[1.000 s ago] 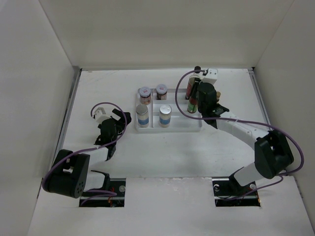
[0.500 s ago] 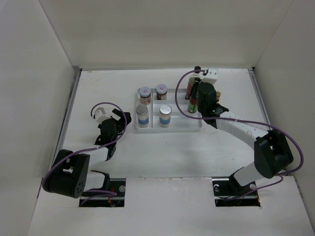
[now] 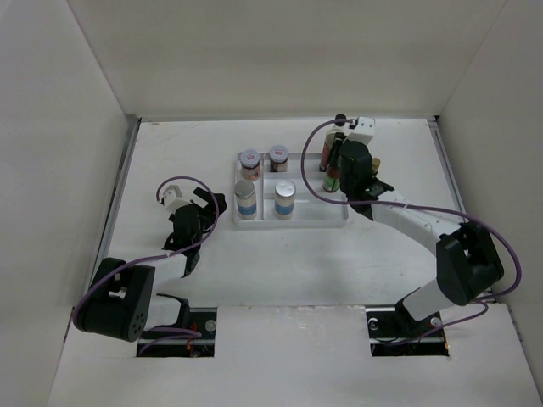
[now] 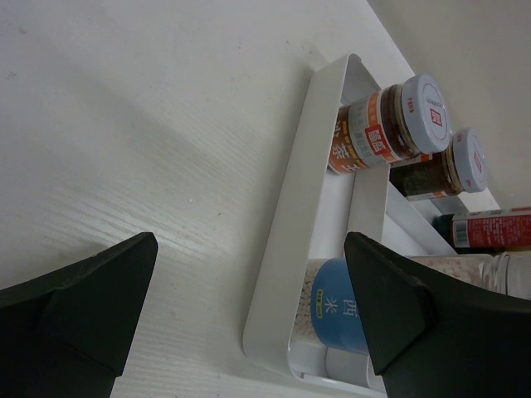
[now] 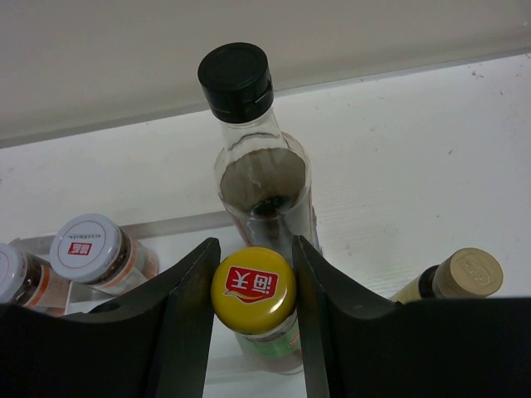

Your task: Organize the condiment bottles

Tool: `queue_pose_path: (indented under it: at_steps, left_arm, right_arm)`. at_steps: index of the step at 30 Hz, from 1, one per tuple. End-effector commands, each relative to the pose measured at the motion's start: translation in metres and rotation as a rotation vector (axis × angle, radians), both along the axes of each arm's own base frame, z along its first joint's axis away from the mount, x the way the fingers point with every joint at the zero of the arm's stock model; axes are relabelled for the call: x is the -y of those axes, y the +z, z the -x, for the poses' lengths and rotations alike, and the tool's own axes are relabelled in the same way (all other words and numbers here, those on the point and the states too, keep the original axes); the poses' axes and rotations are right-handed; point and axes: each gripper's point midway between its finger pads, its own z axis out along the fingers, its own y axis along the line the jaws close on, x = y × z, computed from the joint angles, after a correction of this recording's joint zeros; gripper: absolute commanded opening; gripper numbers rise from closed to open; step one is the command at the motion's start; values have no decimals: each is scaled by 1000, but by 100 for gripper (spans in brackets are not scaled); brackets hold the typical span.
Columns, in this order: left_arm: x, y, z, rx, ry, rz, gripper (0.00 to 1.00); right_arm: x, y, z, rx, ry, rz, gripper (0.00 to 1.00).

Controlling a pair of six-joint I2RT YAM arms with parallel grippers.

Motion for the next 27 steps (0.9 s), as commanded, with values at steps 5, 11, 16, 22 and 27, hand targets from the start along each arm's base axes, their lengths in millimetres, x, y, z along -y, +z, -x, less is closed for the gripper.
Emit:
queue_pose_path:
  at_steps: [5, 11, 16, 22, 27]
  left_arm:
    - [3, 25, -13, 82, 0, 33, 100]
    - [3, 24, -13, 77, -1, 32, 100]
    - [3, 24, -13, 77, -1, 32, 100]
    - [3, 25, -13, 79, -1, 33, 100]
    - [3, 25, -14, 80, -1, 33, 100]
  right_arm:
    - [4, 36, -17, 156, -56, -89, 24]
    - [14, 35, -15, 170, -82, -76, 26]
    - [29, 47, -19, 192, -116, -88, 26]
    - [28, 53, -26, 204, -125, -108, 25]
    - [26, 30, -25, 173, -121, -95, 26]
